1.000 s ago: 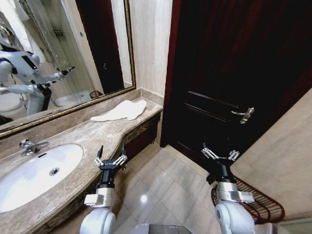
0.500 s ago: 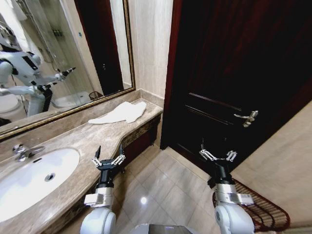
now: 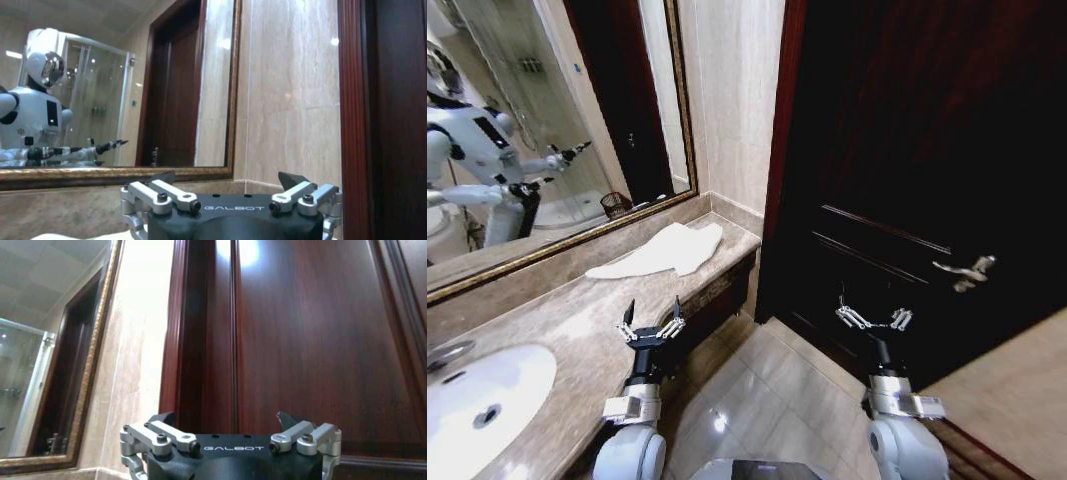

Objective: Discard the used towel into the hamper.

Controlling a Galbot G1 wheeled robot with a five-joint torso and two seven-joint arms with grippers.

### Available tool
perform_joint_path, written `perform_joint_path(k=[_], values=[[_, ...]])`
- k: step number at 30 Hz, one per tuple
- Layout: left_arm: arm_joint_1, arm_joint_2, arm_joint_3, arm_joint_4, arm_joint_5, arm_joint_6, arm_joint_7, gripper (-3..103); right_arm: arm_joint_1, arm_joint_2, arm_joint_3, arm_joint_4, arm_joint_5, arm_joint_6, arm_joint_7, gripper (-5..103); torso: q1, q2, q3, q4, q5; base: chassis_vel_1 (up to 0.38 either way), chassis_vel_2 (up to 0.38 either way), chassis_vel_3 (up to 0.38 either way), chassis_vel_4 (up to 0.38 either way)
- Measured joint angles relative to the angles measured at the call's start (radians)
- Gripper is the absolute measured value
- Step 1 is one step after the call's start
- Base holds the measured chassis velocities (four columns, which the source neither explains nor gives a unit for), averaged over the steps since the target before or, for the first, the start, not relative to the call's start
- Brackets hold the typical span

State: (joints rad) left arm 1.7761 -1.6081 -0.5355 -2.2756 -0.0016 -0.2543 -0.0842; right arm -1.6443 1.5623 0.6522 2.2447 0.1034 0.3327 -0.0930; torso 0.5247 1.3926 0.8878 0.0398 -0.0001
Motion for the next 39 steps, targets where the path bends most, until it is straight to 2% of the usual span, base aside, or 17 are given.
perform_joint_path(k=[4, 7, 9, 12, 19, 20, 23, 24, 27, 28, 32, 36, 39], values=[[-0.002, 0.0, -0.001, 0.001, -0.002, 0.004, -0.003, 100, 0.004, -0.001, 0.0, -0.003, -0.002, 0.012, 0.001, 100, 0.001, 0.0, 0.0, 0.0002, -0.0004, -0.162, 0.175, 0.14, -0.161], [-0.002, 0.0, -0.002, 0.001, -0.005, 0.006, -0.004, 100, 0.005, -0.001, 0.0, -0.006, -0.002, 0.018, 0.0, 100, 0.001, 0.0, 0.0, 0.0003, 0.0007, -0.067, 0.091, 0.021, -0.03], [-0.006, 0.0, -0.003, 0.001, -0.02, 0.017, -0.009, 100, 0.005, 0.001, -0.001, -0.006, -0.003, 0.022, 0.0, 100, 0.0, 0.0, 0.0, -0.0004, -0.0004, -0.051, 0.023, -0.022, -0.008], [-0.011, 0.0, -0.007, 0.0, -0.042, 0.036, -0.019, 100, 0.005, 0.003, -0.003, -0.006, -0.004, 0.026, 0.001, 100, -0.001, 0.0, 0.0, 0.0, 0.0003, 0.04, -0.001, -0.056, 0.006], [-0.056, 0.0, -0.027, 0.005, -0.115, 0.134, -0.067, 100, 0.003, 0.001, -0.003, -0.015, -0.03, 0.022, -0.021, 100, -0.001, 0.0, 0.0, 0.0001, 0.0001, 0.021, -0.01, -0.016, 0.019], [-0.056, 0.0, -0.027, 0.005, -0.115, 0.134, -0.067, 100, 0.003, 0.001, -0.003, -0.015, -0.03, 0.022, -0.021, 100, -0.001, 0.0, 0.0, 0.0001, 0.0001, 0.0, 0.0, 0.0, 0.0], [-0.106, 0.0, -0.028, 0.033, -0.135, 0.184, -0.081, 100, 0.002, -0.012, -0.005, -0.021, -0.031, 0.022, -0.045, 100, 0.0, 0.0, 0.0, 0.0002, 0.0001, 0.0, 0.0, 0.0, 0.0], [-0.106, 0.0, -0.028, 0.033, -0.135, 0.184, -0.081, 100, 0.002, -0.012, -0.005, -0.021, -0.031, 0.022, -0.045, 100, 0.0, 0.0, 0.0, 0.0002, 0.0001, 0.0, 0.0, 0.0, 0.0], [-0.173, 0.0, -0.038, 0.073, -0.172, 0.252, -0.1, 100, 0.005, -0.025, -0.005, -0.037, -0.034, 0.031, -0.047, 100, 0.0, 0.0, 0.0, 0.0002, 0.0001, 0.0, 0.0, 0.0, 0.0], [-0.173, 0.0, -0.038, 0.073, -0.172, 0.252, -0.1, 100, 0.005, -0.025, -0.005, -0.037, -0.034, 0.031, -0.047, 100, 0.0, 0.0, 0.0, 0.0002, 0.0001, 0.0, 0.0, 0.0, 0.0], [-0.26, 0.0, -0.037, 0.138, -0.185, 0.313, -0.112, 100, 0.019, -0.021, -0.017, -0.065, -0.034, 0.089, -0.096, 100, 0.0, 0.0, 0.0, 0.0, 0.0002, 0.0, 0.0, 0.0, 0.0], [-0.298, 0.0, -0.026, 0.197, -0.174, 0.317, -0.114, 100, 0.03, -0.02, -0.025, -0.078, -0.027, 0.117, -0.124, 100, 0.0, 0.0, 0.0, 0.0001, 0.0, 0.0, 0.0, 0.0, 0.0], [-0.348, 0.0, -0.021, 0.272, -0.175, 0.305, -0.116, 100, 0.052, -0.024, -0.023, -0.102, -0.036, 0.178, -0.133, 100, 0.0, 0.0, 0.0, 0.0002, 0.0002, 0.0, 0.0, 0.0, 0.0]])
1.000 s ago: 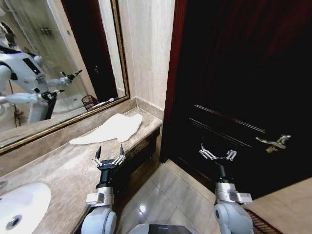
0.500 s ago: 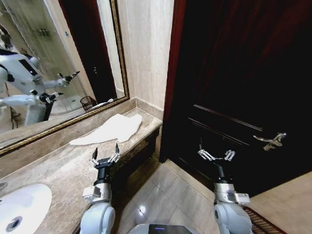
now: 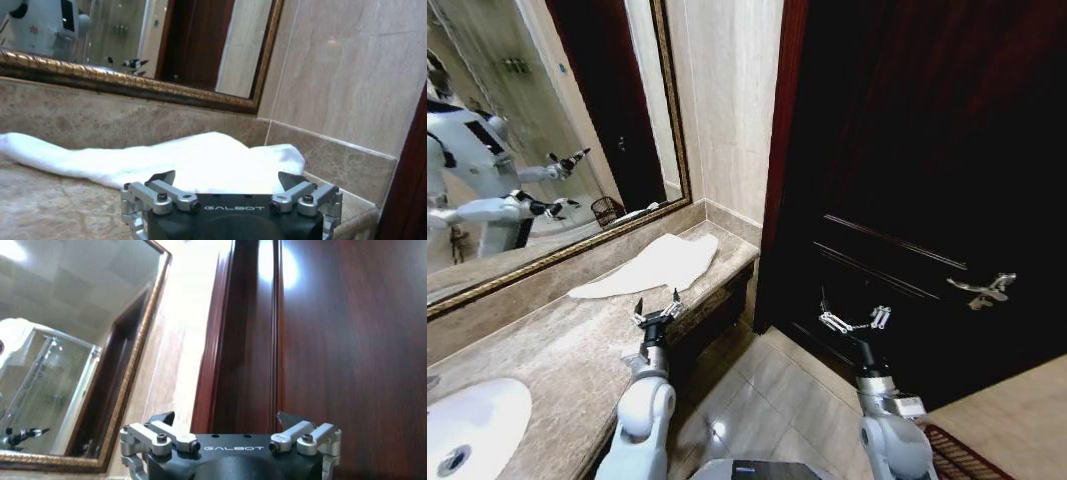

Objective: Discard the used towel into the hamper.

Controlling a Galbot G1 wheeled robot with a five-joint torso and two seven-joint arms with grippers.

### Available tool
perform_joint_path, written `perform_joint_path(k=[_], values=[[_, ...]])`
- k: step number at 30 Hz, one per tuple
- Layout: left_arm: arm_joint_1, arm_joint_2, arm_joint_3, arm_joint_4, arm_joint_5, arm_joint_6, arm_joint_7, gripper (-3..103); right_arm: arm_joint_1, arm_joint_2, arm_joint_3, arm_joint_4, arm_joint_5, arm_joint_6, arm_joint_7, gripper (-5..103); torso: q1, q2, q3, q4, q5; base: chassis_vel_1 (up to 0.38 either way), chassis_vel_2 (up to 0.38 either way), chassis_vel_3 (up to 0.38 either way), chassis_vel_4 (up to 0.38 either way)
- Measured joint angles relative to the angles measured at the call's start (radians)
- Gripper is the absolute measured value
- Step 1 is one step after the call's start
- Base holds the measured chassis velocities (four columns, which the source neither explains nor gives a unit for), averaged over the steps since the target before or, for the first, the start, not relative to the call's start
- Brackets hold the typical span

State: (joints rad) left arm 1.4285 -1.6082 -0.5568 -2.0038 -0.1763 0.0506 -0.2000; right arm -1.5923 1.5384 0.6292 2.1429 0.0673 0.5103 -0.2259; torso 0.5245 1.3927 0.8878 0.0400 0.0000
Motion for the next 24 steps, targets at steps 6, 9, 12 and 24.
perform_joint_path(k=[6, 9, 12, 24], values=[[-0.103, 0.008, -0.008, 0.081, -0.044, 0.015, -0.009, 100, 0.014, -0.024, -0.003, 0.0, -0.02, 0.06, 0.076, 100, 0.0, 0.0, 0.0, -0.0002, -0.0001, 0.0, 0.0, 0.0, 0.0], [-0.136, 0.029, -0.006, 0.111, -0.077, 0.023, -0.01, 100, 0.021, -0.037, -0.006, 0.019, -0.03, 0.061, 0.122, 100, 0.0, 0.0, 0.0, -0.0002, -0.0001, 0.0, 0.0, 0.0, 0.0], [-0.206, 0.07, 0.006, 0.177, -0.101, 0.048, -0.02, 100, 0.036, -0.047, 0.023, 0.041, -0.061, 0.056, 0.124, 100, 0.0, 0.0, 0.0, 0.0, -0.0002, 0.0, 0.0, 0.0, 0.0], [-0.38, 0.164, 0.058, 0.309, -0.148, 0.147, -0.041, 100, -0.017, -0.061, 0.044, 0.125, 0.03, -0.184, 0.069, 100, 0.0, 0.0, 0.0, 0.0, -0.0003, 0.0, 0.0, 0.0, 0.0]])
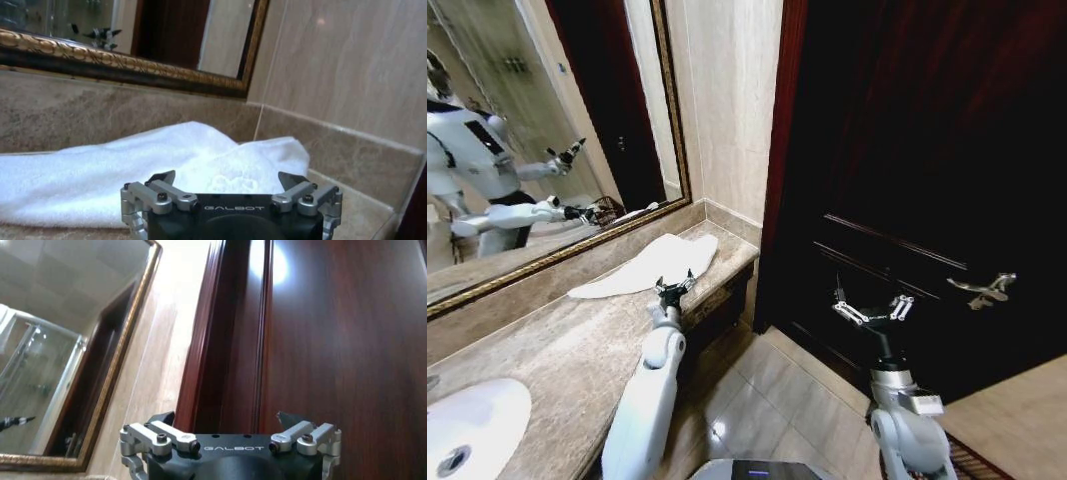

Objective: Discard the used towel into the hamper.

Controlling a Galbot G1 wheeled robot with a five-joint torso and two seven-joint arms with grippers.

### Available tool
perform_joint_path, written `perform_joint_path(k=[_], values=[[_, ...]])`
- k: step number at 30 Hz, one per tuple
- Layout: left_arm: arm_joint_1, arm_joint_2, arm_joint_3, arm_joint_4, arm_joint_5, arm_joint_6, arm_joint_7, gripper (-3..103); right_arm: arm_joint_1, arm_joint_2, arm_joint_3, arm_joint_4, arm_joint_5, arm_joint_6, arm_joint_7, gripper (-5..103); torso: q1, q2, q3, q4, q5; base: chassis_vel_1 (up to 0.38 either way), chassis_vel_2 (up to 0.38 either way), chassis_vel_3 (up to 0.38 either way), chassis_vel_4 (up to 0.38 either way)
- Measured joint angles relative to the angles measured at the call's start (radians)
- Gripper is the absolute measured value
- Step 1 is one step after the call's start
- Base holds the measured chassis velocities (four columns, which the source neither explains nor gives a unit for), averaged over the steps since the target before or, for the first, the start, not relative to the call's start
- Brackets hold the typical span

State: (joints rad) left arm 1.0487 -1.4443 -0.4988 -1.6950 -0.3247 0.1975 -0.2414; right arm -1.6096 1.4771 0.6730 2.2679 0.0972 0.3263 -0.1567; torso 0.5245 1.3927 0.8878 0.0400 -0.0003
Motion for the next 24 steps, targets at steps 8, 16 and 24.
perform_joint_path(k=[8, 16, 24], values=[[-0.067, 0.036, 0.047, 0.023, -0.036, 0.113, -0.024, 100, -0.017, 0.012, 0.002, 0.035, 0.008, -0.086, -0.016, 100, 0.0, 0.0, 0.0, -0.0001, 0.0002, 0.0, 0.0, 0.0, 0.0], [-0.128, 0.04, 0.084, 0.115, -0.058, 0.144, -0.038, 100, -0.015, 0.025, 0.004, 0.002, -0.013, -0.06, -0.008, 100, 0.0, 0.0, 0.0, -0.0001, 0.0001, 0.0, 0.0, 0.0, 0.0], [-0.199, 0.034, 0.103, 0.234, -0.062, 0.119, -0.046, 100, -0.009, 0.03, 0.007, -0.023, -0.017, -0.032, -0.011, 100, 0.0, 0.0, 0.0, -0.0001, 0.0003, 0.0, 0.0, 0.0, 0.0]])
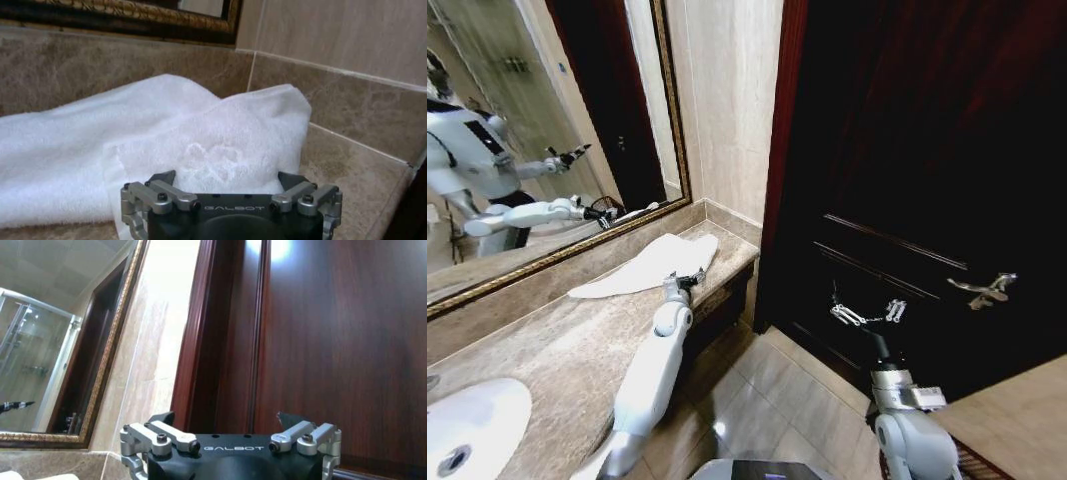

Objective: Discard the used towel into the hamper.

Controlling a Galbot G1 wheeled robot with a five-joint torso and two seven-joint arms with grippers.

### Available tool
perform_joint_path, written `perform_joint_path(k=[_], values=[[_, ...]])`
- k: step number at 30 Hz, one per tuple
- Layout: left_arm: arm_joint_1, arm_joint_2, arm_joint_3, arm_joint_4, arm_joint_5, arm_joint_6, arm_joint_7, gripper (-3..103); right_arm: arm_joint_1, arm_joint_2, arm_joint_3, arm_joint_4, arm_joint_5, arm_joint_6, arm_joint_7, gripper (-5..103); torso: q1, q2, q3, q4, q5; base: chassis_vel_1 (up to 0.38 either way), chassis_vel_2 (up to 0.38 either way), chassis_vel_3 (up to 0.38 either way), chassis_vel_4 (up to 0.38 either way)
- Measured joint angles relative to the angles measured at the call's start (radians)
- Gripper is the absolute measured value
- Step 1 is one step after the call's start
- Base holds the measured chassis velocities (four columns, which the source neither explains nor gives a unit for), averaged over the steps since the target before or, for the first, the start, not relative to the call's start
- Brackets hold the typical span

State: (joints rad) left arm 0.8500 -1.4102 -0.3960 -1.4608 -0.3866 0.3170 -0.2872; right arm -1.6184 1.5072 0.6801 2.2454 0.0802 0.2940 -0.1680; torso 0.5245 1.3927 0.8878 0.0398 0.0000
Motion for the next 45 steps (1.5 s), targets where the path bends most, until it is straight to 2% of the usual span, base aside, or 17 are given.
perform_joint_path(k=[2, 4, 9, 14, 17, 20, 23, 25, 26, 27, 28, 30, 32, 39, 45], values=[[-0.006, -0.003, 0.001, 0.013, -0.003, -0.003, 0.0, 103, 0.0, 0.0, 0.002, -0.003, -0.001, 0.005, -0.004, 100, 0.0, 0.0, 0.0, 0.0, 0.0, 0.0, 0.0, 0.0, 0.0], [-0.011, -0.005, 0.001, 0.021, -0.005, -0.005, 0.001, 101, 0.001, 0.001, 0.002, -0.005, -0.001, 0.009, -0.008, 100, 0.0, 0.0, 0.0, 0.0, 0.0001, 0.0, 0.0, 0.0, 0.0], [-0.018, -0.008, -0.002, 0.041, -0.01, -0.029, 0.012, 85, 0.003, 0.005, 0.003, -0.013, -0.003, 0.021, -0.016, 100, 0.0, 0.0, 0.0, 0.0001, 0.0, 0.0, 0.0, 0.0, 0.0], [-0.015, -0.009, -0.005, 0.038, -0.012, -0.032, 0.014, 77, 0.003, 0.009, 0.001, -0.02, -0.005, 0.03, -0.019, 100, 0.0, 0.0, 0.0, 0.0, 0.0, 0.0, 0.0, 0.0, 0.0], [-0.01, -0.01, -0.006, 0.037, -0.013, -0.034, 0.013, 65, 0.009, 0.01, 0.0, -0.026, -0.009, 0.035, -0.018, 100, 0.0, 0.0, 0.0, 0.0, 0.0, 0.0, 0.0, 0.0, 0.0], [-0.007, -0.01, -0.007, 0.036, -0.012, -0.037, 0.012, 61, 0.013, 0.011, 0.001, -0.029, -0.011, 0.038, -0.014, 100, 0.0, 0.0, 0.0, 0.0, 0.0, 0.0, 0.0, 0.0, 0.0], [-0.003, -0.011, -0.009, 0.036, -0.013, -0.042, 0.014, 49, 0.015, 0.011, 0.002, -0.03, -0.011, 0.04, -0.01, 100, 0.0, 0.0, 0.0, 0.0, 0.0, 0.0, 0.0, 0.0, 0.0], [-0.001, -0.012, -0.009, 0.036, -0.013, -0.045, 0.015, 49, 0.015, 0.01, 0.002, -0.03, -0.011, 0.04, -0.009, 100, 0.0, 0.0, 0.0, 0.0, -0.0001, 0.0, 0.0, 0.0, 0.0], [0.001, -0.012, -0.01, 0.035, -0.014, -0.051, 0.018, 42, 0.015, 0.01, 0.002, -0.03, -0.01, 0.042, -0.009, 100, 0.0, 0.0, 0.0, 0.0, -0.0002, 0.0, 0.0, 0.0, 0.0], [0.002, -0.012, -0.012, 0.034, -0.017, -0.057, 0.024, 38, 0.015, 0.01, 0.002, -0.03, -0.011, 0.046, -0.009, 100, 0.0, 0.0, 0.0, 0.0, -0.0002, 0.0, 0.0, 0.0, 0.0], [0.002, -0.012, -0.012, 0.034, -0.017, -0.057, 0.024, 38, 0.015, 0.01, 0.002, -0.03, -0.011, 0.046, -0.009, 100, 0.0, 0.0, 0.0, 0.0, -0.0002, 0.0, 0.0, 0.0, 0.0], [0.01, -0.009, -0.017, 0.024, -0.029, -0.069, 0.041, 30, 0.015, 0.011, 0.001, -0.03, -0.013, 0.054, -0.015, 100, 0.0, 0.0, 0.0, 0.0, -0.0002, 0.0, 0.0, 0.0, 0.0], [0.011, -0.009, -0.017, 0.023, -0.03, -0.071, 0.043, 30, 0.015, 0.011, 0.001, -0.03, -0.014, 0.054, -0.016, 100, 0.0, 0.0, 0.0, 0.0, -0.0002, 0.0, 0.0, 0.0, 0.0], [0.045, -0.013, -0.029, -0.011, -0.04, -0.127, 0.083, 10, 0.002, 0.013, 0.006, -0.013, -0.013, 0.055, -0.014, 100, 0.0, 0.0, 0.0, 0.0, -0.0002, 0.0, 0.0, 0.0, 0.0], [0.121, -0.034, -0.05, -0.111, -0.054, -0.173, 0.111, 8, -0.006, 0.013, 0.006, 0.011, 0.014, 0.056, -0.023, 100, 0.0, 0.0, 0.0, -0.0001, -0.0002, 0.0, 0.0, 0.0, 0.0]])
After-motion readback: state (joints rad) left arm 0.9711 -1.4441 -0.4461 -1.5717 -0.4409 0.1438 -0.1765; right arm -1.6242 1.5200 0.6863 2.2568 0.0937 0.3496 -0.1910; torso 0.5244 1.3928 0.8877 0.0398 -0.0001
